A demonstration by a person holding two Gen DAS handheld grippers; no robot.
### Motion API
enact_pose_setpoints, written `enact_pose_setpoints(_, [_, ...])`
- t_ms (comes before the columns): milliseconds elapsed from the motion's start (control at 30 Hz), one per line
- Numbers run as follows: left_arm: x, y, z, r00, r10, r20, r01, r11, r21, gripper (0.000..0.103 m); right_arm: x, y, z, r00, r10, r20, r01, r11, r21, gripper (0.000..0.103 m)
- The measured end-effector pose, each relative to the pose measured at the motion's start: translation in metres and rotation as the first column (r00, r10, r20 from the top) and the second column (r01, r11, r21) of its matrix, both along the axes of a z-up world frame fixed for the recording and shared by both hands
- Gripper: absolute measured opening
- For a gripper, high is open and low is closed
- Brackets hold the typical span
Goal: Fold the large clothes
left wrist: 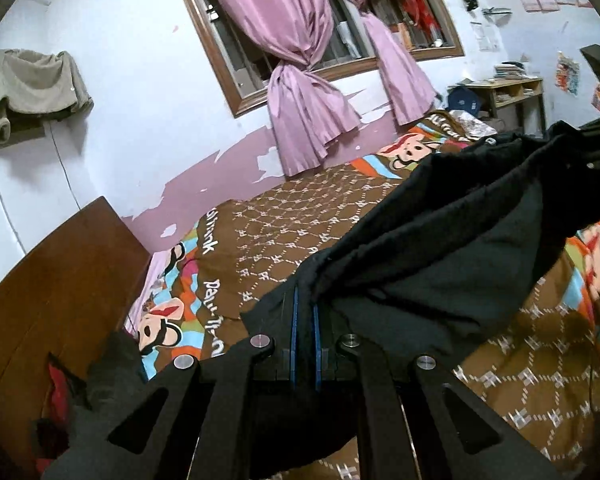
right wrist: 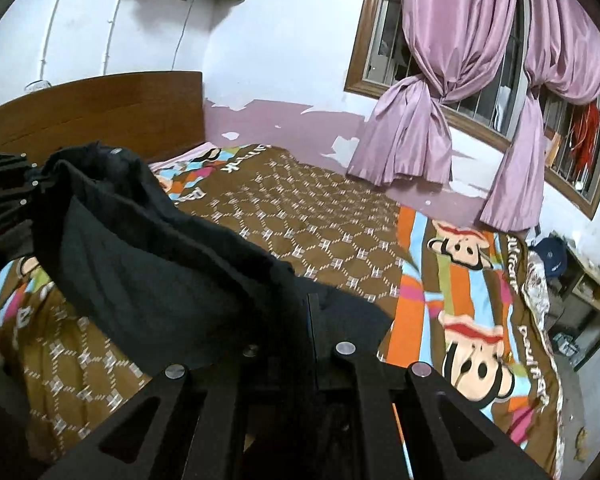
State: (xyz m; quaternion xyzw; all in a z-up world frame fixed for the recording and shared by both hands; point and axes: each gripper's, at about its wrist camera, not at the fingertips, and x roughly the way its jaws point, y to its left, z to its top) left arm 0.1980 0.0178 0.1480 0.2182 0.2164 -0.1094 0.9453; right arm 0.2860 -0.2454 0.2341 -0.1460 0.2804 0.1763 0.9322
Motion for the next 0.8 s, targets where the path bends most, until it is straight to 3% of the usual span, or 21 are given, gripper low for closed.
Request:
enact_pose_setpoints(200, [0.063,0.001,-0.002,0.998,0.060,0.024,-0.060,0.998,0.009,0.004,0.059,0.008,-0.017,0.999,-0.049,0.013,0.049,0.999,-0.009,0.007])
enact_pose_setpoints(367, [0.117,0.002,-0.016,0.995,0.094,0.030,-0.093,0.995,-0.027,0.004,0.103,0.014,-0.036,0.997,-0.079,-0.002,0.079,0.997,-0.017,0.007])
enact_pose_setpoints(433, [0.137,0.006,-0.022,0.994,0.106,0.005,-0.105,0.992,-0.068,0.004,0.117,0.019,-0.045,0.997,-0.080,0.001,0.080,0.996,-0.028,0.007])
enact_pose_setpoints(800, [0.234,0.016,-0.066,0.984,0.146,-0.105,-0.160,0.977,-0.141,0.004,0.193,0.026,-0.109,0.988,-0.135,-0.068,0.134,0.991,-0.027,0.007])
